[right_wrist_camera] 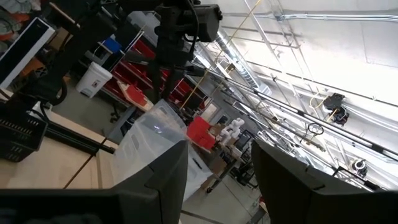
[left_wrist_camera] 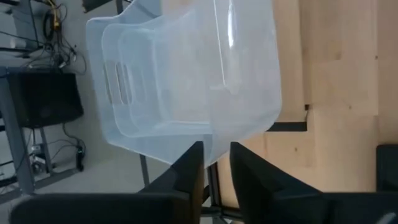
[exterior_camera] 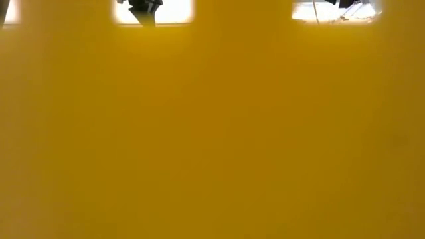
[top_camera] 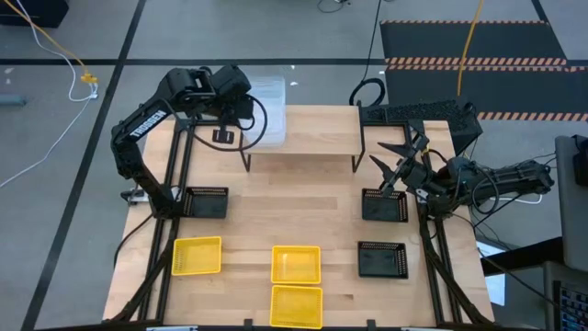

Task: Stack baskets on shelf by color
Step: Stack the transparent bin on top of the transparent bin on the shelf

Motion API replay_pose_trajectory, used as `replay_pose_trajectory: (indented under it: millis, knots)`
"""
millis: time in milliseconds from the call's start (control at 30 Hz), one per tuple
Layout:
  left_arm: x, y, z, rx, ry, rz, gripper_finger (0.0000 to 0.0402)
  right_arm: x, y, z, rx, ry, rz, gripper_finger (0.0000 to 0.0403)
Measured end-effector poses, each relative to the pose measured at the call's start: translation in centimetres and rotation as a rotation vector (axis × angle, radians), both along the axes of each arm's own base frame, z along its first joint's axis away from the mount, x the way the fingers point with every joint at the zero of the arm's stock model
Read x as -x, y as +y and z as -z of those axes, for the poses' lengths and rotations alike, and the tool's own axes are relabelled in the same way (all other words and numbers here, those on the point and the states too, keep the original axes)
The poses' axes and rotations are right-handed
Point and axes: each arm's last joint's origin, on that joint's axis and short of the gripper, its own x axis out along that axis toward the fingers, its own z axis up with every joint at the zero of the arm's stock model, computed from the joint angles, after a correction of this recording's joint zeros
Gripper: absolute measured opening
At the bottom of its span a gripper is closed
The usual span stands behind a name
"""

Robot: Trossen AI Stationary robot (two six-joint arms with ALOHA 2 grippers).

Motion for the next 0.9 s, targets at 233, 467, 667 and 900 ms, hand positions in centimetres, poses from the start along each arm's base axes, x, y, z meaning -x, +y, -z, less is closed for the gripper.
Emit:
replay_pose_trajectory:
  millis: [233, 467, 667, 900]
  knots:
    - [-0.4, -0.2, -0.1, -0.011, -0.034, 0.003, 0.0139, 0.0, 0.0, 0.0, 0.0, 0.0, 0.0, 0.0171]
    - [-1.4, -0.9, -0.5, -0.039, -0.091, 0.049, 0.0175, 0.0, 0.0, 0.0, -0.001, 0.0, 0.0, 0.0171]
    - [-2.7, -1.1, -1.3, -0.076, -0.251, 0.031, 0.0177, 0.0, 0.0, 0.0, -0.001, -0.001, 0.0, 0.0171]
    - [-3.5, 0.6, -1.9, 0.077, -0.543, -0.201, 0.0177, 0.0, 0.0, 0.0, -0.001, 0.0, 0.0, 0.0171]
